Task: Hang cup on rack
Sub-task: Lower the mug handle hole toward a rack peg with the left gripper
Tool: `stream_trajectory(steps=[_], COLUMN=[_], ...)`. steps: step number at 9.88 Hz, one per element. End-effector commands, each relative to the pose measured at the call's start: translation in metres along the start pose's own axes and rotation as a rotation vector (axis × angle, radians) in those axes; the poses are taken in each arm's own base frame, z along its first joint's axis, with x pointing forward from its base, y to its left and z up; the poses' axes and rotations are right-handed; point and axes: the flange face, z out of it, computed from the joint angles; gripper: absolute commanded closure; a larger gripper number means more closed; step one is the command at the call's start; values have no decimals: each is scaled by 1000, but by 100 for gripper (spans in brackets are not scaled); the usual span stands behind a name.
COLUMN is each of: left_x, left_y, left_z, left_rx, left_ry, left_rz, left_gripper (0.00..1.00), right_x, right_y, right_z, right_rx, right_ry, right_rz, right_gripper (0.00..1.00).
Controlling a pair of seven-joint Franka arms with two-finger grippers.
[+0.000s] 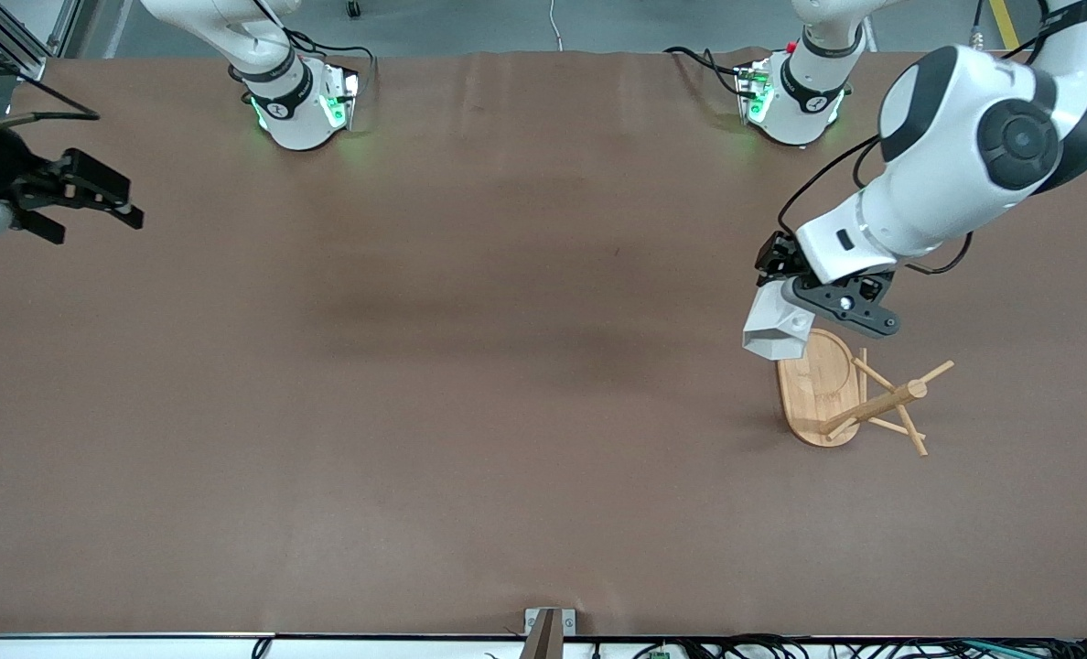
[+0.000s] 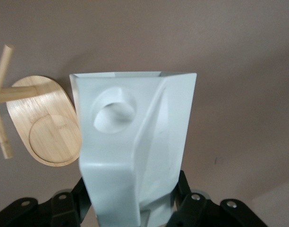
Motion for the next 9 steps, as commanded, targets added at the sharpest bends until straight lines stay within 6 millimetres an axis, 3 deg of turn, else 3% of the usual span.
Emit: stream_trajectory(steps=[1, 4, 5, 9], left_x=[-19, -31, -33, -28], left_y=[-8, -35, -46, -74], left_z=[48, 69, 69, 60], left_rx=[40, 60, 58, 53], left_ry=[-9, -24, -25, 8], left_rz=[-19, 25, 36, 101], left_gripper=[93, 93, 93, 93], right_x=[0, 0, -1, -8], right_y=[4, 19, 31, 32], right_z=[8, 14, 17, 19], right_rx=[-93, -99, -99, -99], right_ry=[-18, -20, -6, 16], right_rz=[37, 62, 83, 85], right_gripper=[0, 0, 0, 0])
